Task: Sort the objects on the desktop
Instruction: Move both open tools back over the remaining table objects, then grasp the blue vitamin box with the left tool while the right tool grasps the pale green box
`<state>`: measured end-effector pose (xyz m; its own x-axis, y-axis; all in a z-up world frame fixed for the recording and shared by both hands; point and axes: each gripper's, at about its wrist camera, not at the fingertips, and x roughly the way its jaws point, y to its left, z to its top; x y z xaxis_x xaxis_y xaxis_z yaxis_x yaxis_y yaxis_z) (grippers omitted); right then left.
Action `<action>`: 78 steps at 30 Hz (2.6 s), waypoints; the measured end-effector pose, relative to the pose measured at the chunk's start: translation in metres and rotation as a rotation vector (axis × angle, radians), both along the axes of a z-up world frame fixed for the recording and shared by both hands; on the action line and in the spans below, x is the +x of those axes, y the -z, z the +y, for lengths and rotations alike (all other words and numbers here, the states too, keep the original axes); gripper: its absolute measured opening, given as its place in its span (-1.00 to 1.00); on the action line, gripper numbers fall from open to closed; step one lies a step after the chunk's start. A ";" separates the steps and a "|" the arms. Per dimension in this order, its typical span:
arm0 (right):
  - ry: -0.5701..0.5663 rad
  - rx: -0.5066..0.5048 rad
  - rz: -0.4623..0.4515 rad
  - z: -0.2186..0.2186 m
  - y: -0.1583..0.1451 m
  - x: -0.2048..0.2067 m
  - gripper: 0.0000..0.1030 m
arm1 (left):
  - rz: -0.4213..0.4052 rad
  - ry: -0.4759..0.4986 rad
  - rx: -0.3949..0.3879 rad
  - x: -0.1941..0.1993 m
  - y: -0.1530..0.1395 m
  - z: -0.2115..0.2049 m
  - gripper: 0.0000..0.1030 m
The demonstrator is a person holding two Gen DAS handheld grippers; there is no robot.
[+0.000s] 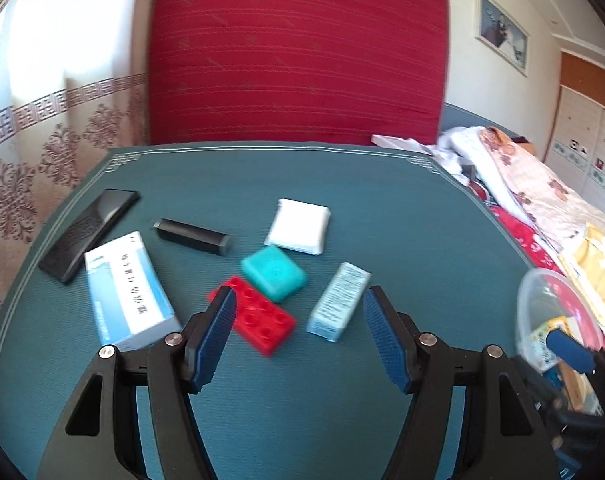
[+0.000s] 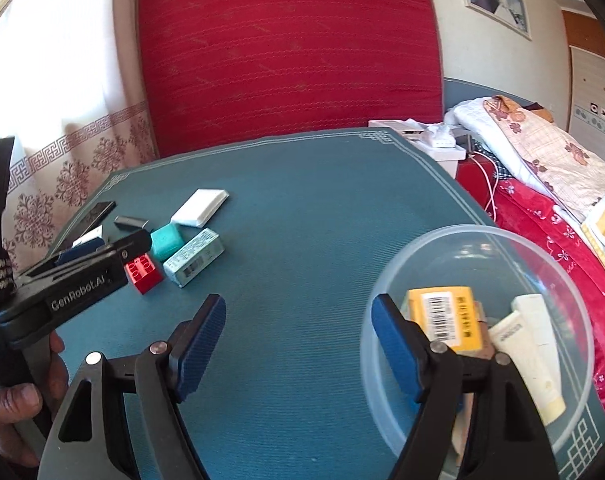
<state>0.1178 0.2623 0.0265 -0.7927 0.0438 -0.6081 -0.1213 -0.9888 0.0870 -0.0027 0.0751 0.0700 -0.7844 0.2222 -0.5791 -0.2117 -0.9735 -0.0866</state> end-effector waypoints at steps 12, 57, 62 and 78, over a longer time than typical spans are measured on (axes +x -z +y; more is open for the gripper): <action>-0.056 -0.039 -0.073 -0.021 0.021 -0.033 0.57 | -0.050 -0.162 -0.027 -0.026 0.013 -0.031 0.35; -0.118 -0.090 -0.122 -0.040 0.030 -0.073 0.57 | -0.188 -0.439 0.084 -0.084 0.052 -0.113 0.41; -0.112 -0.084 -0.121 -0.045 0.028 -0.082 0.57 | -0.184 -0.421 0.088 -0.079 0.048 -0.111 0.40; -0.142 -0.066 -0.114 -0.081 0.030 -0.131 0.57 | -0.079 -0.385 0.045 -0.042 0.022 -0.093 0.40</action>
<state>-0.0134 0.1816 -0.0039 -0.7139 -0.1061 -0.6922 0.0061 -0.9894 0.1454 -0.0451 -0.0181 0.0476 -0.7686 -0.0529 -0.6375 0.1767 -0.9754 -0.1321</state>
